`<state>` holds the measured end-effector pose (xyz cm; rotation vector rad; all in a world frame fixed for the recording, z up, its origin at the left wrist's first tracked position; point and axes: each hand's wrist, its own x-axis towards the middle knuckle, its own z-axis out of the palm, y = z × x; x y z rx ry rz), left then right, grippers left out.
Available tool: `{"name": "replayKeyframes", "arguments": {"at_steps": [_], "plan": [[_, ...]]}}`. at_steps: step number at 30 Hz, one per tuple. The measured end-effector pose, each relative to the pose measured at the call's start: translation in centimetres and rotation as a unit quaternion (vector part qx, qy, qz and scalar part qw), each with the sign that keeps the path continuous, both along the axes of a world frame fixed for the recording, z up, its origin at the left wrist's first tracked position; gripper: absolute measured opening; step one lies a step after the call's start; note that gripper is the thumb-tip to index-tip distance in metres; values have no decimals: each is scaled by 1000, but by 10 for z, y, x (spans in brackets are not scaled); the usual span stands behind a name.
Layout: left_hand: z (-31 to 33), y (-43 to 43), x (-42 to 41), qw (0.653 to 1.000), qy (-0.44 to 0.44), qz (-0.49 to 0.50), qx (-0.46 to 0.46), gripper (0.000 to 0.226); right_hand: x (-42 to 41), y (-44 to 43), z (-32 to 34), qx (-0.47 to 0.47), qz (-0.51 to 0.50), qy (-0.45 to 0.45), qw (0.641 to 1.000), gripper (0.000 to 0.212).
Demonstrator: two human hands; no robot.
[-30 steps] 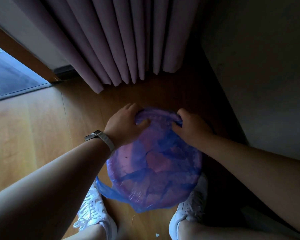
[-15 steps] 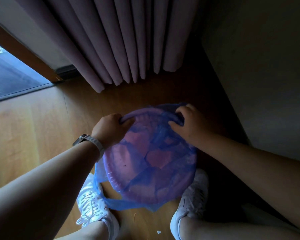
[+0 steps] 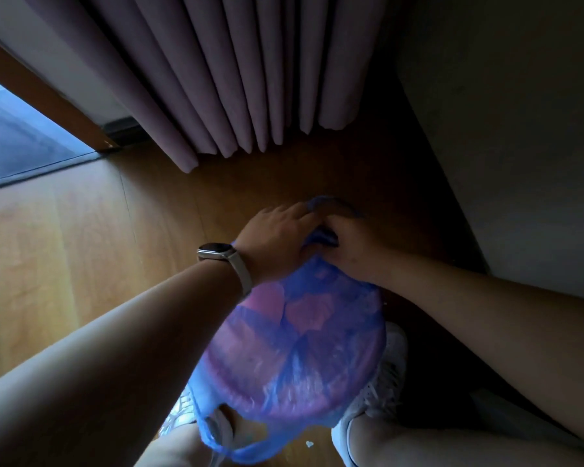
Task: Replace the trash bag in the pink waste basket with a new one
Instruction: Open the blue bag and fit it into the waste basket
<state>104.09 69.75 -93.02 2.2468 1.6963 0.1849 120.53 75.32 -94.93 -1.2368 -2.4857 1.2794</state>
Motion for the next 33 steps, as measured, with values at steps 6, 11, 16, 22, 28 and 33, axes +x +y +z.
{"name": "replayKeyframes", "arguments": {"at_steps": [6, 11, 16, 22, 28, 33], "plan": [[-8, -19, -27, 991, -53, 121, -29, 25, -1, -4, -5, 41, -32, 1, 999, 19], [-11, -35, -52, 958, -37, 272, -79, 35, 11, -1, -1, 21, -72, -4, 997, 24], [-7, -34, -51, 973, 61, 220, -35, 42, 11, 1, -3, -14, -67, -44, 997, 39], [-4, -16, -25, 995, 76, 27, 65, 43, -5, 3, 6, 59, 10, -12, 998, 27], [-6, -7, -15, 999, -10, 37, 14, 42, -18, 2, -10, -17, 41, -23, 999, 11], [-13, -20, -31, 997, 12, 64, -28, 47, -4, -4, -3, -31, 4, -20, 999, 26]]}}
